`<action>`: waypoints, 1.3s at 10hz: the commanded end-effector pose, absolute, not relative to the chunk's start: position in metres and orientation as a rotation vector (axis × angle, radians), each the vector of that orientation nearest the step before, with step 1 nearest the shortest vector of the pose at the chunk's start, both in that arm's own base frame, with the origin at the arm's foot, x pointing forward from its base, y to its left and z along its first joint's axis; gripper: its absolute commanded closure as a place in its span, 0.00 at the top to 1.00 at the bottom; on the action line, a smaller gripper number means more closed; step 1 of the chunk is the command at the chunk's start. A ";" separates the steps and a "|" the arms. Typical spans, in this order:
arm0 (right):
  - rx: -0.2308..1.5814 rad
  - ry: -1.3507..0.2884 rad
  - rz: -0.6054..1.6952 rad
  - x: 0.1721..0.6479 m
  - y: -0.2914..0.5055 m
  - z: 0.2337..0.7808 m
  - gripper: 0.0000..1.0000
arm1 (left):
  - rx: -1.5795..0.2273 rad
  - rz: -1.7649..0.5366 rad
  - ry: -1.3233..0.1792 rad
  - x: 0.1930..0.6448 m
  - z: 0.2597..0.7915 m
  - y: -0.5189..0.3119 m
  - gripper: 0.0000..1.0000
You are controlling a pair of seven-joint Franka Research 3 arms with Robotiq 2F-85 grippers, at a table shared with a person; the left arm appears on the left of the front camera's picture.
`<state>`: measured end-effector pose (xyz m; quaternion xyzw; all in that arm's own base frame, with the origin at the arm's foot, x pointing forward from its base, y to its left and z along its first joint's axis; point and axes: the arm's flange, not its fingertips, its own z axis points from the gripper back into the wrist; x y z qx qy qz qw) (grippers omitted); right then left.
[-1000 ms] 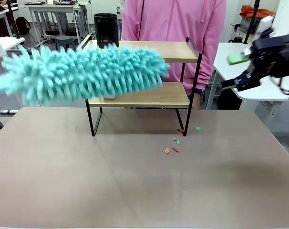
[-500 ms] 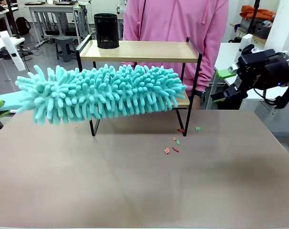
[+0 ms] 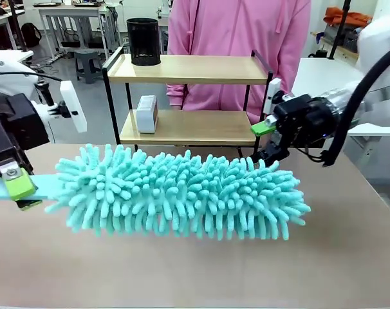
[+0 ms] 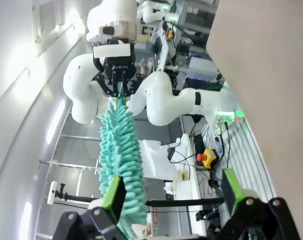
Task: Clean the shelf.
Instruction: Hand the Duster back to the human.
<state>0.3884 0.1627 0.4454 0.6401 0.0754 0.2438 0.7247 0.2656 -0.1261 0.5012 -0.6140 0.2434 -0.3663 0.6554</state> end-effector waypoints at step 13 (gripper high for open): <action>1.415 0.503 0.642 0.342 0.220 0.430 1.00 | -1.388 -0.730 0.466 0.304 0.468 -0.111 0.12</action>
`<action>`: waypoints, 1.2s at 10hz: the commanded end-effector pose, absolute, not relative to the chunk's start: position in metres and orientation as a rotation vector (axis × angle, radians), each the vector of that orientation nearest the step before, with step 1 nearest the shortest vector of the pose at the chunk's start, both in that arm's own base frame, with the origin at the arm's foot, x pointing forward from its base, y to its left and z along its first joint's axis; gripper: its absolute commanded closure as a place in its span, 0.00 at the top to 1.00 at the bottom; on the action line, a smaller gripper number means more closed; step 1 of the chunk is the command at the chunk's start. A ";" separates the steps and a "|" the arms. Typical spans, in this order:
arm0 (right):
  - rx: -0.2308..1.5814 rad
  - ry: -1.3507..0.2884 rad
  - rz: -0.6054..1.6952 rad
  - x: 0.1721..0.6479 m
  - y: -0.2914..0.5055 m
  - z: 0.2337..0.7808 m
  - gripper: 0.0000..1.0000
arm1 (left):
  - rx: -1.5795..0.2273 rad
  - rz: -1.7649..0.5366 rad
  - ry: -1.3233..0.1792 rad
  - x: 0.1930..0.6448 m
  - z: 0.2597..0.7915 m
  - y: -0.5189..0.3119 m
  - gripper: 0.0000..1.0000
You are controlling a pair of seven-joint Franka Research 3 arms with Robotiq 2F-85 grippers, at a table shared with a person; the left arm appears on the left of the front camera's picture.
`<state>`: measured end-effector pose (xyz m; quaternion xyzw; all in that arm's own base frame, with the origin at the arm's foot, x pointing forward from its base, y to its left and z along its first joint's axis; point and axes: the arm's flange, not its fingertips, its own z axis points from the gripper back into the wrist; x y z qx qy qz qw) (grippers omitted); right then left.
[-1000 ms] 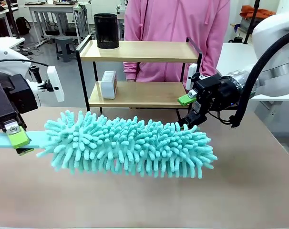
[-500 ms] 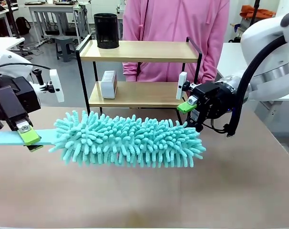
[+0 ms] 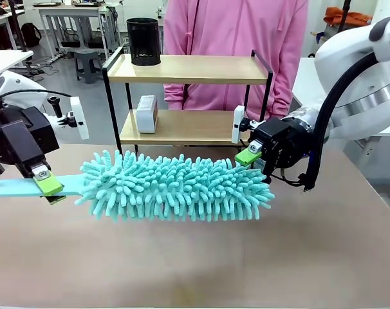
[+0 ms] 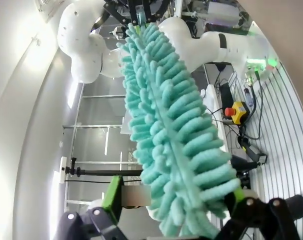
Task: Clean the shelf.
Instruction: Hand the Duster back to the human.
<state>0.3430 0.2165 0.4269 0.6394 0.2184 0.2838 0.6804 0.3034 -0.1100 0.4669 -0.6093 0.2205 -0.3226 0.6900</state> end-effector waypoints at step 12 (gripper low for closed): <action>1.395 0.512 0.705 0.340 0.220 0.428 0.00 | -1.413 -0.727 0.494 0.305 0.465 -0.110 0.12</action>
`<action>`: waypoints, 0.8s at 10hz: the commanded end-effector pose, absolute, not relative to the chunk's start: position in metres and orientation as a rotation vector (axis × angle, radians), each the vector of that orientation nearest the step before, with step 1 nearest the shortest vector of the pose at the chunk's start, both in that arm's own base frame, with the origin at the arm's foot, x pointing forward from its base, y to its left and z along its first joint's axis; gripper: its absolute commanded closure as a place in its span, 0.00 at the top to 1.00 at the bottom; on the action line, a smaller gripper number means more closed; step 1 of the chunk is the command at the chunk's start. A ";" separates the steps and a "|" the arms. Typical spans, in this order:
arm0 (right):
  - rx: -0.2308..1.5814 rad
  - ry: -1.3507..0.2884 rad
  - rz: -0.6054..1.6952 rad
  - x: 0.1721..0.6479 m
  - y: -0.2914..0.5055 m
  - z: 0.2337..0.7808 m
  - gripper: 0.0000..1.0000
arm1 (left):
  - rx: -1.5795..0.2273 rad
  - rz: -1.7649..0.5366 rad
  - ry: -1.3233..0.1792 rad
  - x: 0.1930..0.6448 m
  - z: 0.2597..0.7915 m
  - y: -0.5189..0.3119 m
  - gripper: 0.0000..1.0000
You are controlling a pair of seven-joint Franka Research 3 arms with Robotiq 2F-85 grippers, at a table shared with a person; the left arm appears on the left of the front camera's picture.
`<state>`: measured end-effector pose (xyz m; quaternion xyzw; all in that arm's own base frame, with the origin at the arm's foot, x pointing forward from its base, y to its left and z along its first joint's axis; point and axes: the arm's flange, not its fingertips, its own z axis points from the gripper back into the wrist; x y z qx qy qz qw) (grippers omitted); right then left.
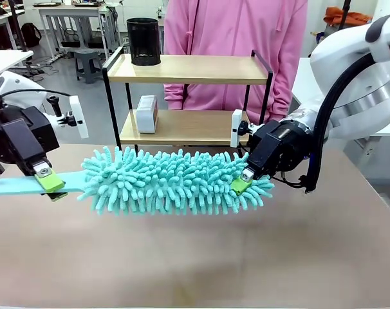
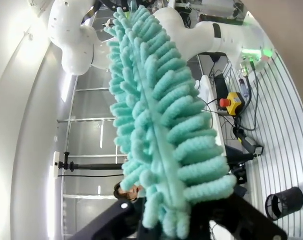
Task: Clean the shelf.
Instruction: Hand the Duster back to the human.
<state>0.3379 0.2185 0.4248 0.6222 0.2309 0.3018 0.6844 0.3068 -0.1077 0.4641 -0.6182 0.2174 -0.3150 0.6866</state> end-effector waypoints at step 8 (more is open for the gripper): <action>1.385 0.526 0.707 0.341 0.220 0.427 0.00 | -1.413 -0.740 0.483 0.306 0.467 -0.108 1.00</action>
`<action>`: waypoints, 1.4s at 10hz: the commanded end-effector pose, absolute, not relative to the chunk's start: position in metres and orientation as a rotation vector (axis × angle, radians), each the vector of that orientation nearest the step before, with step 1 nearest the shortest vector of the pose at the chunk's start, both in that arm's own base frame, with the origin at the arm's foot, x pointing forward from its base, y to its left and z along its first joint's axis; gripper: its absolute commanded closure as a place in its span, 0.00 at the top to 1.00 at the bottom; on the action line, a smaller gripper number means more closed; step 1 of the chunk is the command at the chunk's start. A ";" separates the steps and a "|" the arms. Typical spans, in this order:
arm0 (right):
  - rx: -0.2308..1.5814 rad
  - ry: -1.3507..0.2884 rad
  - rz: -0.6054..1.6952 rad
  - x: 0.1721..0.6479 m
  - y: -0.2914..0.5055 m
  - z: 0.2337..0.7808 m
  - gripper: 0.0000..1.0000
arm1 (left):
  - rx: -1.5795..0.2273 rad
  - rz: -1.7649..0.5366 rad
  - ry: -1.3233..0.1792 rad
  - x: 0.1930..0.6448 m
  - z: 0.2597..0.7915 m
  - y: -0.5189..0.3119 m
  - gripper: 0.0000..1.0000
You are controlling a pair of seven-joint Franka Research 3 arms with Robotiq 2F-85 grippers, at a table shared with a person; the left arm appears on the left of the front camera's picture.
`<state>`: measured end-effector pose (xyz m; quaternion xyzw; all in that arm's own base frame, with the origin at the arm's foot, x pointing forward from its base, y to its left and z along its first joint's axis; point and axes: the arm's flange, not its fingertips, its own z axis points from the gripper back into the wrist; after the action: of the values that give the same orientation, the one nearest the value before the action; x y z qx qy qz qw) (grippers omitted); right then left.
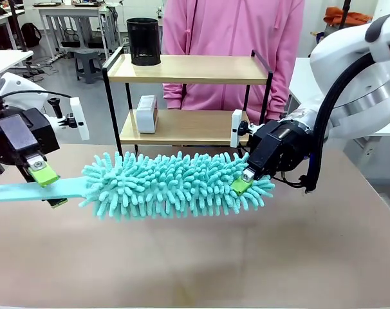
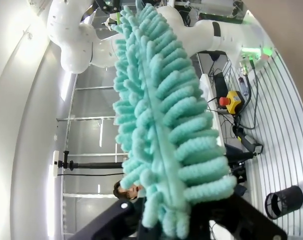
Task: Clean the shelf.
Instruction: Hand the Duster back to the human.
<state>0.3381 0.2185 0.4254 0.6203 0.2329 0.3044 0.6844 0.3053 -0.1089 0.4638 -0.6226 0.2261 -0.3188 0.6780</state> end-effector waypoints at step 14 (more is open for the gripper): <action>1.596 -0.197 0.832 0.282 0.065 0.546 0.00 | -1.219 0.185 -0.619 0.343 0.475 0.108 1.00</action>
<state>0.2970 0.0757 0.5448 0.6760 -0.0229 0.3333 0.6569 0.3375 0.1325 0.4813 -0.5510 -0.2560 0.0683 0.7913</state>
